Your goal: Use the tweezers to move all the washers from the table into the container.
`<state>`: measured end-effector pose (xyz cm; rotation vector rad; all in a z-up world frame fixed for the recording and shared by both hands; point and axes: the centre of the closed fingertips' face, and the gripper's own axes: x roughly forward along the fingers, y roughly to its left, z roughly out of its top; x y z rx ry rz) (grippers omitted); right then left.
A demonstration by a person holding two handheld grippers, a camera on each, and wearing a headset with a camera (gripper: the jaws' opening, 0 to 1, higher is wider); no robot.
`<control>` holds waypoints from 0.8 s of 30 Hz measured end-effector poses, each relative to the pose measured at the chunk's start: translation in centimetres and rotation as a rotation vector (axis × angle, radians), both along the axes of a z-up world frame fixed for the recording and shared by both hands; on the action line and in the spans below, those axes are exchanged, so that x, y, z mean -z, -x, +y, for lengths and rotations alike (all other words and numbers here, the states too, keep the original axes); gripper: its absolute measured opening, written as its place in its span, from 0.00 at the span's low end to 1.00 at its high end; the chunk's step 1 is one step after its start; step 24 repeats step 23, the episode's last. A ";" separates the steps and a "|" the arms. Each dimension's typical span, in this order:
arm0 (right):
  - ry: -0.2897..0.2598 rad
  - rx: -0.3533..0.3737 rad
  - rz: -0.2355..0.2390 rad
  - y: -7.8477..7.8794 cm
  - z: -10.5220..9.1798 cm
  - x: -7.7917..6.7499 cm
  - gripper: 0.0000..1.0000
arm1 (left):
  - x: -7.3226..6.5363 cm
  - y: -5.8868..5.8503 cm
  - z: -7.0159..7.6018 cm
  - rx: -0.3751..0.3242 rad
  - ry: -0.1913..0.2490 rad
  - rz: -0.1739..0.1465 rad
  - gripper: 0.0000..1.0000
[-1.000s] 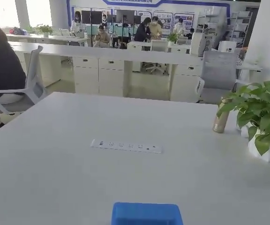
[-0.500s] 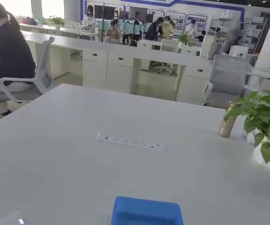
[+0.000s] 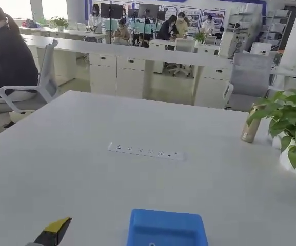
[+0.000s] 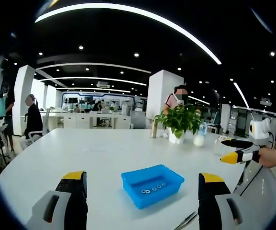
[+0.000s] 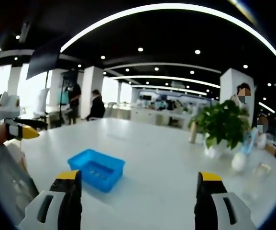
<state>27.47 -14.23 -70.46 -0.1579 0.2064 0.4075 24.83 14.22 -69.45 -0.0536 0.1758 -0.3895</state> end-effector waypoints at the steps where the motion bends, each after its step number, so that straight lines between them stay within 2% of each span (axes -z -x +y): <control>1: -0.008 0.004 0.003 0.0 -0.1 0.0 0.99 | 0.2 0.0 0.1 -0.007 -0.004 0.003 0.99; 3: -0.015 0.014 -0.001 -0.2 -0.3 0.0 0.99 | 0.4 -0.1 0.0 -0.010 -0.018 0.003 0.99; 8: -0.049 0.033 0.001 -0.9 -1.1 0.1 0.99 | 1.4 -0.2 -0.5 0.010 -0.100 0.016 0.99; 13: -0.044 0.043 -0.002 -1.0 -1.3 0.1 0.97 | 1.5 0.0 -0.7 0.025 -0.110 0.011 0.99; 16: 0.011 0.033 -0.030 -0.9 -0.9 -0.2 0.94 | 1.9 0.0 -0.5 0.027 -0.131 0.021 0.99; 21: 0.018 0.016 -0.023 -0.8 -0.6 -0.1 0.94 | 1.7 0.0 -0.3 0.018 -0.137 0.002 0.99; 24: 0.011 0.017 -0.023 -0.8 -0.5 -0.1 0.94 | 1.9 0.0 -0.2 0.018 -0.138 0.013 0.99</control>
